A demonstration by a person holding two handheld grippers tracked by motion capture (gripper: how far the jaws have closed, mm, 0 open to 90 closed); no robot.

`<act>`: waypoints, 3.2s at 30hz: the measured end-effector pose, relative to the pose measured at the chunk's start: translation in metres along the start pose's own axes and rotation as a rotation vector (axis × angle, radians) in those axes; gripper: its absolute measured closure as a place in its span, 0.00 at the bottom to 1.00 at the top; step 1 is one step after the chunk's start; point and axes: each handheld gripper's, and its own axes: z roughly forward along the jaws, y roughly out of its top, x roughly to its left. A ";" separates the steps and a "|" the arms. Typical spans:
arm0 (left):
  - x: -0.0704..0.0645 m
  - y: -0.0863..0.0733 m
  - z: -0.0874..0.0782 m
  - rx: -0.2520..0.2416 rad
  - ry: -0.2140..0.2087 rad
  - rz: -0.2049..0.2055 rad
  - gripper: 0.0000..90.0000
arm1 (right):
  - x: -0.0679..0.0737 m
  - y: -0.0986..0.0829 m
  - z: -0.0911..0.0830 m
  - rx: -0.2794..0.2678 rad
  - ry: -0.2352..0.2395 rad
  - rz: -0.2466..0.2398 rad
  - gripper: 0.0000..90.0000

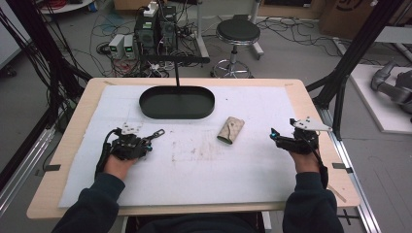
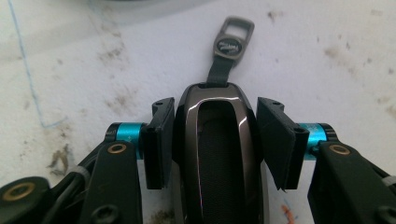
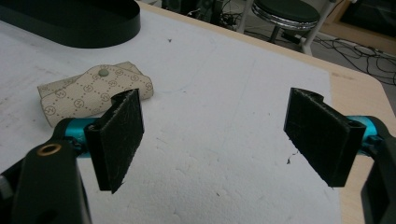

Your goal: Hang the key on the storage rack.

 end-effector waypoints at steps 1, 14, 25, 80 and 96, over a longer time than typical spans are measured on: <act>0.001 0.003 -0.004 -0.030 -0.002 -0.005 0.54 | 0.000 0.000 0.000 0.001 -0.001 -0.001 0.23; 0.017 0.046 -0.038 -0.279 -0.035 -0.099 0.54 | 0.000 0.000 0.000 -0.004 -0.001 0.005 0.23; 0.035 0.096 -0.064 -0.421 -0.060 -0.112 0.54 | -0.001 0.001 0.001 -0.010 0.002 0.001 0.23; 0.096 0.186 -0.005 -0.366 0.112 -0.339 0.54 | -0.009 -0.005 -0.005 -0.015 -0.010 0.015 0.23; 0.082 0.150 0.048 -0.245 0.113 -0.275 0.54 | -0.008 -0.007 -0.006 -0.015 -0.006 0.020 0.23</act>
